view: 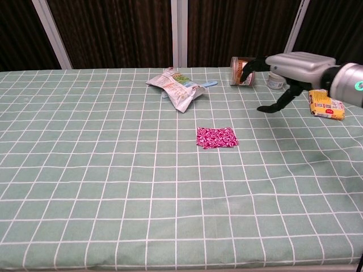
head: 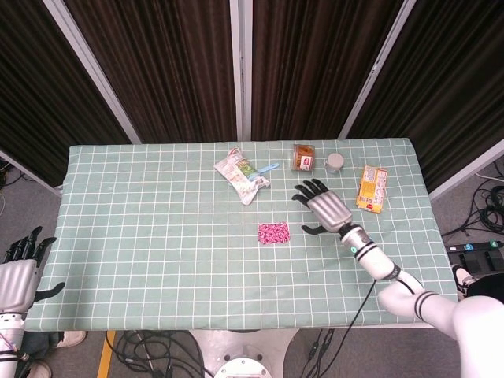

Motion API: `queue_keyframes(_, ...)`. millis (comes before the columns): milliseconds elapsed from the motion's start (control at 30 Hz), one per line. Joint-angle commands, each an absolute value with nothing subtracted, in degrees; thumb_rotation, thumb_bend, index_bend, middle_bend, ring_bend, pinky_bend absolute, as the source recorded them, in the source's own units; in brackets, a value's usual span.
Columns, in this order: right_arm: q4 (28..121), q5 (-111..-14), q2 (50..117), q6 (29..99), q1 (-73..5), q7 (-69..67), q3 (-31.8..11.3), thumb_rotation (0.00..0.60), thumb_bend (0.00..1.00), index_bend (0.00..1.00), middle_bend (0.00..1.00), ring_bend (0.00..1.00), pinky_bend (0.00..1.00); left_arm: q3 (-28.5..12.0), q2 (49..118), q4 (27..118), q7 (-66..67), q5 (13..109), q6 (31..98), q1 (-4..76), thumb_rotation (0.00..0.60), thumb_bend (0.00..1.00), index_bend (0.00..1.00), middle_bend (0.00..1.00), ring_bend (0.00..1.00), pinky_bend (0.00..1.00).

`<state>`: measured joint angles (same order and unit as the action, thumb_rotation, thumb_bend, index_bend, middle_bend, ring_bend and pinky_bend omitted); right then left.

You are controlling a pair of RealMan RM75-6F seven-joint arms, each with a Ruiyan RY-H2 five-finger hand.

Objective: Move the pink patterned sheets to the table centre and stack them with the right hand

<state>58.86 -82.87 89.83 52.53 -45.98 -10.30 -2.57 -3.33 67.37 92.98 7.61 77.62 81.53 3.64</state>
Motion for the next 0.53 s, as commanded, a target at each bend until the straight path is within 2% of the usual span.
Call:
queue_keyframes(33,74.3,-75.8,78.6,61.3,-35.4,-3.2,-3.2,0.505,0.18,0.21,0.09,0.00,0.03,-3.6,67.5,93.2,7.9,77.6,81.4,4.0,0.600,0.02,0.23,0.12,0.11,0.13)
queue_keyframes(233,86.9,-76.0,70.7,72.2,-25.7,-0.9,-0.7,0.511,0.18,0.19,0.06,0.00,0.03,-4.3,67.7,94.3,9.3,77.5,81.1,5.0,0.600,0.02,0.23,0.12,0.11,0.13)
queue_keyframes(533,93.0,-81.6,67.1,83.3,-17.3,0.4,1.5,0.503,0.18,0.19,0.06,0.00,0.03,-4.6,68.8,94.1,9.8,78.0,82.0,5.4,0.600,0.02,0.23,0.12,0.11,0.13)
